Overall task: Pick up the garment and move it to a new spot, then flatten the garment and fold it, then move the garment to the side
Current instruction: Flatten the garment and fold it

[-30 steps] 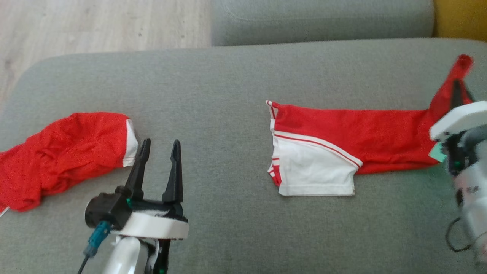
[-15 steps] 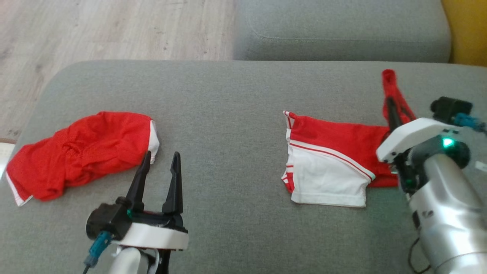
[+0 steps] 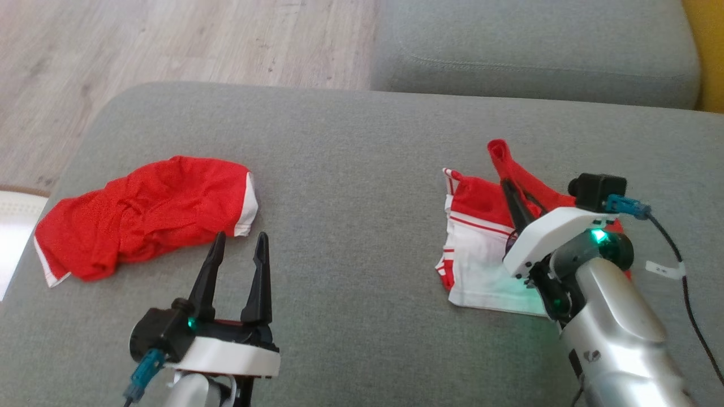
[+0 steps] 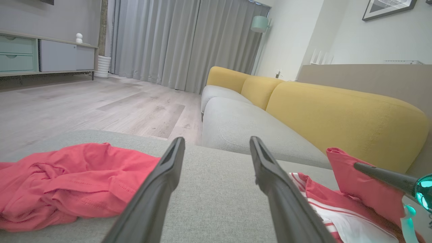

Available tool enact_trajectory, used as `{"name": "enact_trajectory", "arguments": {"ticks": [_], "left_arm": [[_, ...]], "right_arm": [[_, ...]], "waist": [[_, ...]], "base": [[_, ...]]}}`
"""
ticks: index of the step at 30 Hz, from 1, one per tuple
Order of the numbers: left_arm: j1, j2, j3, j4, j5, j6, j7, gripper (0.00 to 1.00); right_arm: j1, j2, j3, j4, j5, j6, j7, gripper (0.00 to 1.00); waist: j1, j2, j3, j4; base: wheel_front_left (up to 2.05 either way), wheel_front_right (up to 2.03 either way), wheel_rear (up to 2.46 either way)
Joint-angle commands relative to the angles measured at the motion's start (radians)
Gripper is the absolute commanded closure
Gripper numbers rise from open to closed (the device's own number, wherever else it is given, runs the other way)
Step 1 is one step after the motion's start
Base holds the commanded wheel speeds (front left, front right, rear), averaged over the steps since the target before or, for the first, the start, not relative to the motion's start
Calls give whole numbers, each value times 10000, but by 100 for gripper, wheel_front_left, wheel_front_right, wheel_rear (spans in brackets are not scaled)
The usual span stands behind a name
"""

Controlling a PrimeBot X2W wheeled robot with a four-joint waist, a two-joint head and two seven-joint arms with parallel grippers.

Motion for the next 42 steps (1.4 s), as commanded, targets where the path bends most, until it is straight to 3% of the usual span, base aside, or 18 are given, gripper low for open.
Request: {"name": "enact_trajectory", "arguments": {"ticks": [1, 11, 12, 17, 22, 26, 34, 42], "left_arm": [[-339, 22, 265, -297, -66, 23, -51, 0], [-452, 22, 249, -261, -113, 107, -51, 0], [-436, 22, 242, -244, -112, 110, -51, 0], [-369, 22, 381, -259, -95, 154, -51, 0], [-466, 22, 502, -428, 93, 133, -51, 0], [-537, 22, 496, -557, 139, 131, -51, 0], [-763, 22, 436, -840, 163, 171, -51, 0], [-803, 22, 488, -884, 285, 195, -51, 0]], "right_arm": [[-196, 179, 256, -387, 16, -9, 37, 100], [271, 204, 1731, -69, 939, -9, 18, 98], [264, 204, 1821, 16, 989, -9, -57, 0], [-7, 205, 2181, 110, 1388, -9, -430, 0], [-488, 118, 1834, 169, 729, -9, -1169, 0], [-541, -366, 1599, 13, 259, -9, -1642, 0], [-109, -2117, 805, -626, -766, -9, -2590, 0], [985, -2424, -361, -1561, -1238, -9, -2932, 0]], "waist": [[0, 0, 96, 105], [0, 0, 299, 309], [0, 0, 292, 291], [0, 0, 278, -61], [0, 0, 205, -667], [0, 0, 115, -1016], [0, 0, 27, -1786], [0, 0, 108, -2321]], "base": [[0, 0, 0], [0, 0, 0], [0, 0, 0], [0, 0, 0], [0, 0, 0], [0, 0, 0], [0, 0, 0], [0, 0, 0]]}}
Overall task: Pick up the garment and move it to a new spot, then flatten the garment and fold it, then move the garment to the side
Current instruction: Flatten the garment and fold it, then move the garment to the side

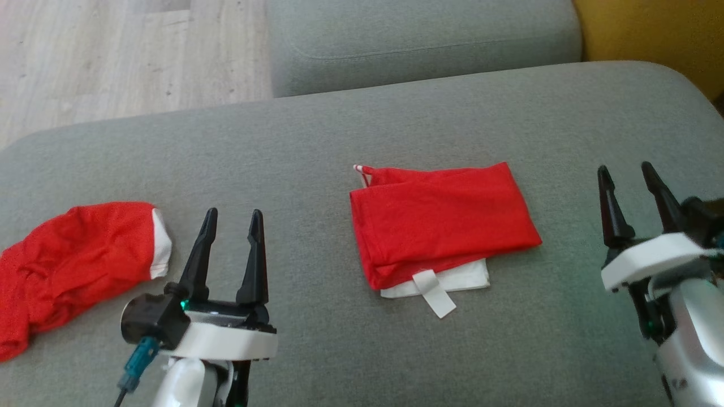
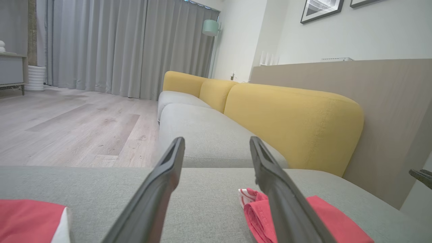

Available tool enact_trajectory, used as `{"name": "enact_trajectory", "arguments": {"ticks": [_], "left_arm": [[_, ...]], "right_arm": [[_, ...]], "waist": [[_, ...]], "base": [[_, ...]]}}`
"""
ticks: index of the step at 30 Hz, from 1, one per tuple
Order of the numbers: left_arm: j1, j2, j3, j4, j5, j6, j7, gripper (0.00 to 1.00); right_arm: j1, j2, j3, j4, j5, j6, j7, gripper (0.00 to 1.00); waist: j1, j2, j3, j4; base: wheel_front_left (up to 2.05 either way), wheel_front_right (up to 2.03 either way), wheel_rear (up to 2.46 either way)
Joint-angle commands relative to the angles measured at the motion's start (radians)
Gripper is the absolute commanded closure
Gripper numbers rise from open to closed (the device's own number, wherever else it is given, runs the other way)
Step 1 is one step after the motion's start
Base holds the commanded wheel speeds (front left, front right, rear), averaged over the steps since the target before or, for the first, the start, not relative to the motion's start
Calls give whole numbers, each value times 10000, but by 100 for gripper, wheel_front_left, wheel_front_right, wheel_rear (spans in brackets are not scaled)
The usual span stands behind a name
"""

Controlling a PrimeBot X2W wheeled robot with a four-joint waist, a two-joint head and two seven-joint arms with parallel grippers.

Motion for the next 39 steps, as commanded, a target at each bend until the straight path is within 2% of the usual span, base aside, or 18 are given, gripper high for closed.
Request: {"name": "enact_trajectory", "arguments": {"ticks": [1, 6, 10, 15, 30, 39], "left_arm": [[-481, 22, 395, -324, 96, 17, -51, 0], [-264, 22, 350, -315, 197, 3, -51, 0], [-8, 22, 343, -365, 210, 44, -51, 0], [78, 22, 339, -445, 310, 62, -51, 0], [31, 22, 171, -488, 266, 75, -51, 0], [-288, 22, -26, -591, 293, 41, -51, 0]], "right_arm": [[-116, -63, 43, -447, -121, -9, -143, 0], [741, 458, -808, -1194, -759, -9, -201, 0], [1561, 1223, -1684, -2066, -1294, -9, -207, 0], [1920, 1556, -1924, -2490, -1668, -9, -208, 0], [1932, 1546, -2142, -2625, -1855, -9, -209, 0], [1426, 1431, -2155, -2022, -1974, -9, -210, 0]], "waist": [[0, 0, 18, -75], [0, 0, 28, -212], [0, 0, 24, -245], [0, 0, 17, -249], [0, 0, 135, -59], [0, 0, 685, 343]], "base": [[0, 0, 0], [0, 0, 0], [0, 0, 0], [0, 0, 0], [0, 0, 0], [0, 0, 0]]}}
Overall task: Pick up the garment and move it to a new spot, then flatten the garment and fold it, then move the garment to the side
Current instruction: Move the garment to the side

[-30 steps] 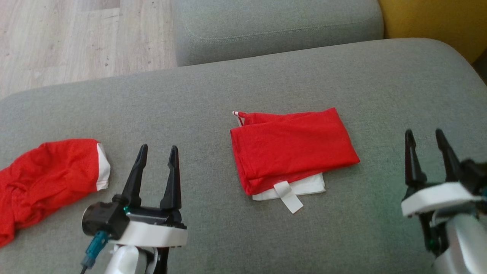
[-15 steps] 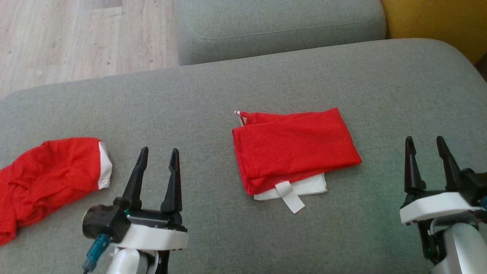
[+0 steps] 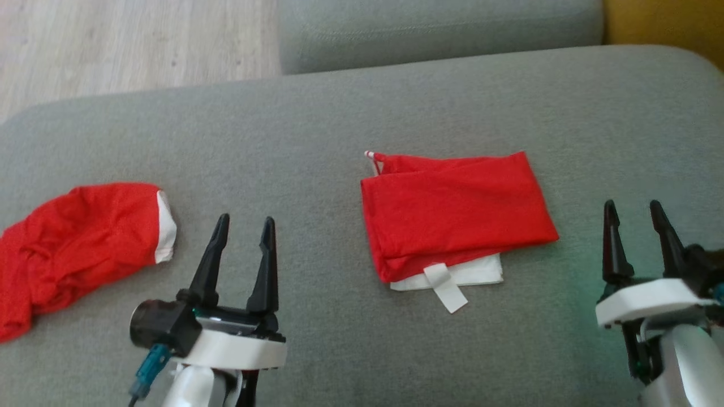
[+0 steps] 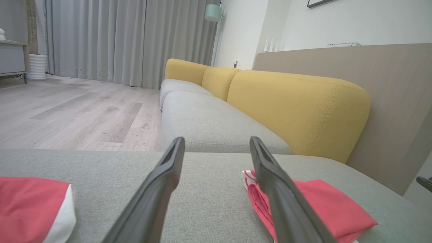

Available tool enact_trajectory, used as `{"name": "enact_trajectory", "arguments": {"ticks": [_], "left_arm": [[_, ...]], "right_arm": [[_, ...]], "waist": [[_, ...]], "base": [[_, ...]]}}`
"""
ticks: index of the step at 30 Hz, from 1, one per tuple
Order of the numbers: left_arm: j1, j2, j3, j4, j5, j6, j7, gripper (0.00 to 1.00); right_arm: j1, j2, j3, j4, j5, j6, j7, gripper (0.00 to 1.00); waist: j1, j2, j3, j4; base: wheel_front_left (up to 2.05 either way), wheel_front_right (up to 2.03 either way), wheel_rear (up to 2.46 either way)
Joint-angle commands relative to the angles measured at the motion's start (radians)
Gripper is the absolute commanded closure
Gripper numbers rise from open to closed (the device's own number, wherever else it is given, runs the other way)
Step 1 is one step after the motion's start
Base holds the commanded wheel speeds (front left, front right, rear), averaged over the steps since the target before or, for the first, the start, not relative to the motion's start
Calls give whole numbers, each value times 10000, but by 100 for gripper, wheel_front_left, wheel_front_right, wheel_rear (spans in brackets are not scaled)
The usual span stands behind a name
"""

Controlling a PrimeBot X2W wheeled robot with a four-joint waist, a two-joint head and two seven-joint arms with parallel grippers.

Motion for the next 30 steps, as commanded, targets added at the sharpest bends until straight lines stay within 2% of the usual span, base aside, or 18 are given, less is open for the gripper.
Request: {"name": "enact_trajectory", "arguments": {"ticks": [1, 11, 25, 26, 27, 30], "left_arm": [[-537, 20, 220, -382, 47, -4, -51, 0], [-911, 20, -147, -339, 88, -14, -51, 0], [-1323, 20, -504, -294, -150, 180, -51, 0], [-1327, 20, -491, -292, -157, 192, -51, 0], [-1327, 20, -471, -288, -161, 200, -51, 0], [-1275, 20, -385, -256, -142, 223, -51, 0]], "right_arm": [[-510, -195, 208, -217, -76, -9, -118, 0], [-1615, -122, 261, 1364, 63, -9, 96, 0], [-3056, 141, 887, 4337, 552, -9, 1780, 0], [-3092, 136, 993, 4423, 619, -9, 1813, 85], [-3128, 114, 1086, 4483, 677, -9, 1799, 100], [-3241, -55, 1285, 4573, 770, -9, 1577, 100]], "waist": [[0, 0, 162, 136], [0, 0, 1012, 766], [0, 0, 1678, 1447], [0, 0, 1691, 1446], [0, 0, 1694, 1434], [0, 0, 1637, 1315]], "base": [[0, 0, 0], [0, 0, 0], [0, 0, 0], [0, 0, 0], [0, 0, 0], [0, 0, 0]]}}
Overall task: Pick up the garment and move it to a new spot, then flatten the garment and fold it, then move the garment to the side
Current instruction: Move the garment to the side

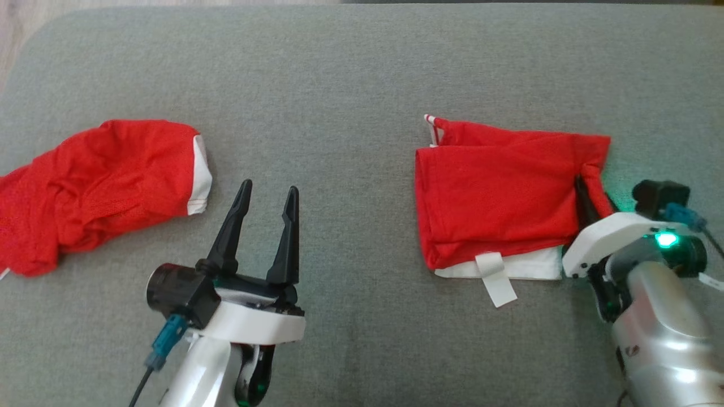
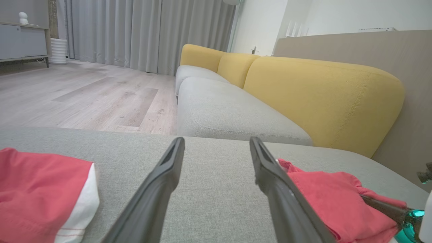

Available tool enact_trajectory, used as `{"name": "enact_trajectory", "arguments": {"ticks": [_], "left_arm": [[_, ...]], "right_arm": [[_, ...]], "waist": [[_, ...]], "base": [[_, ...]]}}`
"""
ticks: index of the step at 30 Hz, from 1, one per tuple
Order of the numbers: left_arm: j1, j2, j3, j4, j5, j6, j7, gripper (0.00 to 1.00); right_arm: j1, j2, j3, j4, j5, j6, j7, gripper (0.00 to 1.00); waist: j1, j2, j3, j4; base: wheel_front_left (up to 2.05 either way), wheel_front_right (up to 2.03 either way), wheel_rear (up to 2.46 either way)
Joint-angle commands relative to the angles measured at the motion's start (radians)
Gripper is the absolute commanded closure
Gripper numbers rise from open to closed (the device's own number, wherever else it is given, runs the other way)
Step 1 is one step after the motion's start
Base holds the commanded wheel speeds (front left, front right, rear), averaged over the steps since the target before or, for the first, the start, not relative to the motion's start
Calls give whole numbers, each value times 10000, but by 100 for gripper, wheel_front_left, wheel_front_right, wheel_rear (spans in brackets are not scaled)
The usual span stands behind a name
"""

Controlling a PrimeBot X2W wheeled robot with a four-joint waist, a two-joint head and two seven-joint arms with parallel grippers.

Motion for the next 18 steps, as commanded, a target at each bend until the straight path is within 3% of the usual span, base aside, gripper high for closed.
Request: {"name": "enact_trajectory", "arguments": {"ticks": [1, 8, 18], "left_arm": [[-262, 26, 383, -267, -5, 79, -51, 0], [-294, 26, 440, -234, 62, 20, -51, 0], [-473, 26, 454, -329, 160, -39, -51, 0]], "right_arm": [[76, -88, 402, 107, 7, -9, -140, 100], [-367, -986, 782, -72, -221, -9, -708, 100], [-1190, -3355, 1243, -222, -436, -9, -695, 100]], "waist": [[0, 0, -68, -133], [0, 0, -184, -558], [0, 0, 131, -924]], "base": [[0, 0, 0], [0, 0, 0], [0, 0, 0]]}}
